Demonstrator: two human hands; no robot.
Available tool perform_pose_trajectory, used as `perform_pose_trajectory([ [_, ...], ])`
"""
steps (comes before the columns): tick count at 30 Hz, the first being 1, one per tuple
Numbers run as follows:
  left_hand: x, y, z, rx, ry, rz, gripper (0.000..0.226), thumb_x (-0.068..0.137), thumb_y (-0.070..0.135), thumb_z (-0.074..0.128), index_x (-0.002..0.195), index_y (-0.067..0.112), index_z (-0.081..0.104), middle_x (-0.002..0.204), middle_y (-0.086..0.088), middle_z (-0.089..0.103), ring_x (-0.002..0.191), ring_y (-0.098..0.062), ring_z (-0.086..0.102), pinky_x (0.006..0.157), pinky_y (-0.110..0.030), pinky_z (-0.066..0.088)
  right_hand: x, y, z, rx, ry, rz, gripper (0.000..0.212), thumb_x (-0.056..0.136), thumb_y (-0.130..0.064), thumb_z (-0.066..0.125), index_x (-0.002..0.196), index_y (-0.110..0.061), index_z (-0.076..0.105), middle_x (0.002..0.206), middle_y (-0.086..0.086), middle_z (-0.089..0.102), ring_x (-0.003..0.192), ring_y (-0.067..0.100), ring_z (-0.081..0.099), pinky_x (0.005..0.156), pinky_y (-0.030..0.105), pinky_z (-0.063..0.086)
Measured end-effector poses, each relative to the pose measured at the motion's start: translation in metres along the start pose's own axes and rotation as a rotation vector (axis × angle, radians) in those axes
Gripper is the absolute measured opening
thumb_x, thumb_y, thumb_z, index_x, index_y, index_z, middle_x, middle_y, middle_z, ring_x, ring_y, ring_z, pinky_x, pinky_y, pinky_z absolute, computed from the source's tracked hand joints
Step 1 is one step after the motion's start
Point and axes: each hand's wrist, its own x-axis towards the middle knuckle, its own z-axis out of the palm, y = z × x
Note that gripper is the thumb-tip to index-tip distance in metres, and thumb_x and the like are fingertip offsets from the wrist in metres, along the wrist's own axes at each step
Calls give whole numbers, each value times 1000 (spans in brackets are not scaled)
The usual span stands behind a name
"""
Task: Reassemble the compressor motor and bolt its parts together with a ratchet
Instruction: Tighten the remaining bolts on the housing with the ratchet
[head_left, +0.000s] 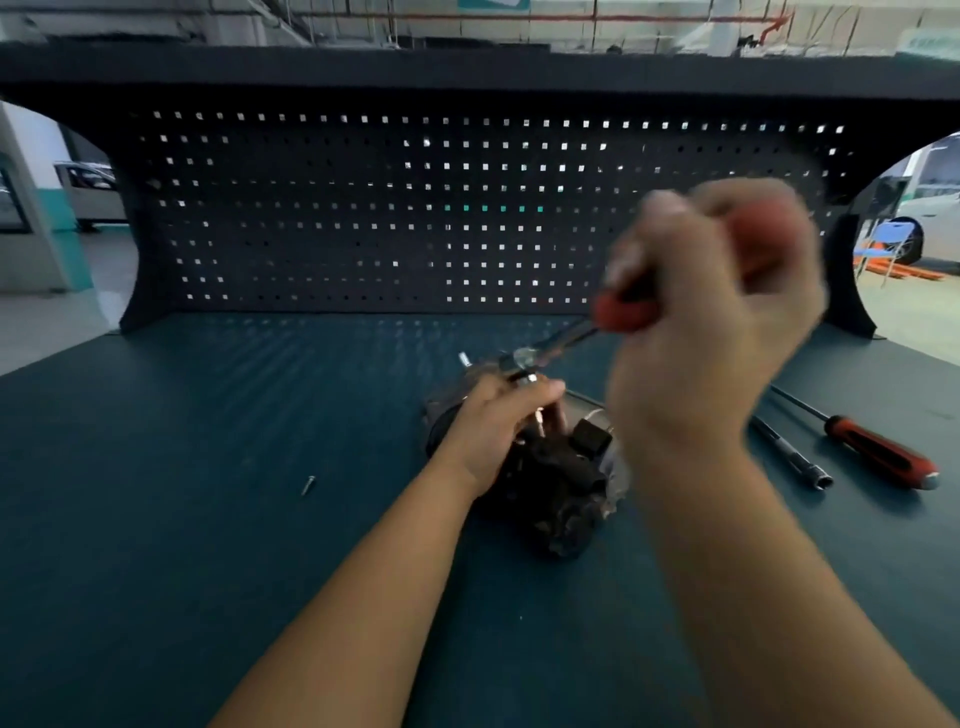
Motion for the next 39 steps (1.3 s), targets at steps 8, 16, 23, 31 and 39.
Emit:
perform_pose_trajectory([
  [8, -9, 11, 8, 461, -136, 172, 22, 81, 39, 66, 61, 30, 66, 61, 14, 59, 64, -1, 53, 66, -19, 38, 20, 24, -112, 346, 647, 781, 17, 63, -19, 52, 54, -20, 37, 48, -7, 37, 43, 10, 38, 60, 22, 34],
  [16, -20, 14, -31, 333, 379, 34, 19, 91, 21, 61, 74, 16, 67, 69, 10, 66, 68, -4, 58, 68, -20, 47, 1, 51, -150, 485, 801, 975, 13, 58, -19, 54, 55, -16, 41, 50, -7, 40, 41, 10, 40, 61, 23, 33],
  [23, -58, 18, -136, 1644, 443, -719, 36, 94, 29, 56, 127, 15, 57, 128, -8, 57, 114, -24, 54, 93, -28, 44, 4, 49, -153, 644, 877, 951, 25, 62, -16, 53, 42, -15, 37, 46, -5, 37, 40, 12, 40, 62, 23, 34],
  [31, -68, 12, -128, 1625, 417, -633, 18, 94, 14, 51, 102, 5, 65, 100, -10, 62, 87, -21, 56, 73, -29, 47, 5, 48, -159, 627, 909, 943, 19, 60, -19, 52, 46, -14, 39, 48, -5, 38, 40, 11, 37, 61, 23, 31],
  [39, -63, 36, -62, 531, 508, -150, 18, 91, 11, 60, 104, 23, 61, 78, 0, 68, 65, -9, 58, 59, -20, 47, 5, 52, -165, 627, 961, 971, 17, 68, -19, 55, 62, -15, 39, 50, -4, 42, 39, 12, 40, 60, 21, 33],
])
